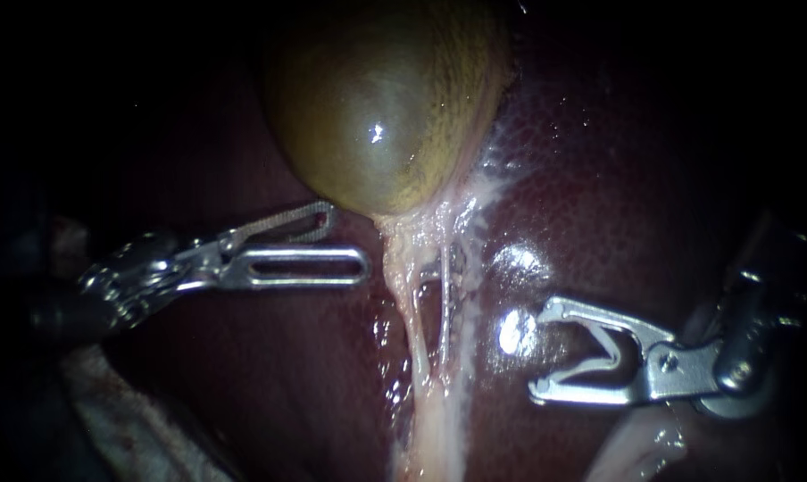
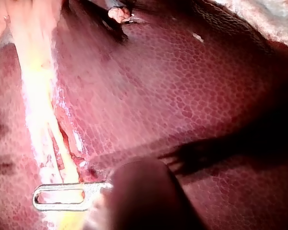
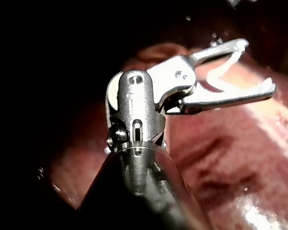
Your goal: Grabbing gallbladder
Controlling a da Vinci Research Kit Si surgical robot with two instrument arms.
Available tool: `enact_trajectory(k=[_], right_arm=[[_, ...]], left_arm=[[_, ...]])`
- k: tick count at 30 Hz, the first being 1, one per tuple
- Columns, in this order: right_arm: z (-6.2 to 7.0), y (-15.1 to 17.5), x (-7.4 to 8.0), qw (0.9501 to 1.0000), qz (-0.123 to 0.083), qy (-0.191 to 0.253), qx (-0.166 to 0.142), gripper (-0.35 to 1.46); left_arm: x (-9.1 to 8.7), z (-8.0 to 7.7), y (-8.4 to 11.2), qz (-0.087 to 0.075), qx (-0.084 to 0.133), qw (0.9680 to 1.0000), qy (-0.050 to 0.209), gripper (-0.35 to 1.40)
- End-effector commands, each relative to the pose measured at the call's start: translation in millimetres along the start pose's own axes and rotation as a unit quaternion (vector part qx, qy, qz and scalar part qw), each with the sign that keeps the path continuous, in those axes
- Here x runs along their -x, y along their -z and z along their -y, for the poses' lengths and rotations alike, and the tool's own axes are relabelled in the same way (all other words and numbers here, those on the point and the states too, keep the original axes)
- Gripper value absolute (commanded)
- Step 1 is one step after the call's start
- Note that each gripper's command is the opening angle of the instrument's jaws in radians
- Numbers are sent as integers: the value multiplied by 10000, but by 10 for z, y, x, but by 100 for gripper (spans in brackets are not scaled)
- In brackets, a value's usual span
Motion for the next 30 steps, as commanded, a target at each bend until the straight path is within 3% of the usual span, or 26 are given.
enact_trajectory(k=[1, 14, 30], right_arm=[[0, 0, 0, 10000, 0, 0, 0, 59], [0, 0, 0, 10000, 0, 0, 1, 59], [0, 0, 0, 10000, 0, 0, 0, 59]], left_arm=[[2, 0, -4, 22, -19, 10000, 8, 91], [13, 15, -66, 196, -269, 9993, 143, 79], [3, 22, -75, 251, -385, 9969, 633, 12]])
